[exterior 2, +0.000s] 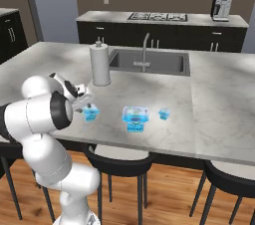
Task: Stack the yogurt containers by placing the smaller containers on top of the larger containers.
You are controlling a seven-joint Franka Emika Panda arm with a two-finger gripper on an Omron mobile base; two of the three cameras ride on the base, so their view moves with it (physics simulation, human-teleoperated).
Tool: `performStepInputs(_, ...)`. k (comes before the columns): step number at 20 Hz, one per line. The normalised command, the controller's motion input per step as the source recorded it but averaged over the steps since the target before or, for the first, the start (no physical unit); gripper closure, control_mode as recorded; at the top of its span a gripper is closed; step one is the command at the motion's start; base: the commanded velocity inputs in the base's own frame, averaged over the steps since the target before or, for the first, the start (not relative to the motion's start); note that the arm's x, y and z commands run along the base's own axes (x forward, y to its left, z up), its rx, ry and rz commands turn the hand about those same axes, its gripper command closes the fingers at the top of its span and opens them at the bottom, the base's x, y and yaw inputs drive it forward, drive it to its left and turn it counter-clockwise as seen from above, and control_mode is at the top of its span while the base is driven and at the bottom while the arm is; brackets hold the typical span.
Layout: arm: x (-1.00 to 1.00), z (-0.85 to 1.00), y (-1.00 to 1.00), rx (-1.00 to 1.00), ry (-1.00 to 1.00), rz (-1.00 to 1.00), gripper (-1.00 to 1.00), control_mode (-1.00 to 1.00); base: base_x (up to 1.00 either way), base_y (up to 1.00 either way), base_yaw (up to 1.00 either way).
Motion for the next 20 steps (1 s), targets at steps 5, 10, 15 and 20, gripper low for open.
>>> performStepInputs(5, 0.0, 0.15, -0.11, -0.17, 0.0, -0.01, 1.0, -1.0, 0.0, 0.0, 0.0)
performStepInputs(10, 0.0, 0.08, -0.17, -0.19, 0.0, 0.0, 1.0, -1.0, 0.0, 0.0, 0.0)
performStepInputs(15, -0.11, 0.23, -0.16, -0.11, 0.0, 0.0, 1.0, -1.0, 0.0, 0.0, 0.0)
performStepInputs(20, -0.16, 0.41, -0.19, -0.03, 0.0, 0.0, 1.0, -1.0, 0.0, 0.0, 0.0)
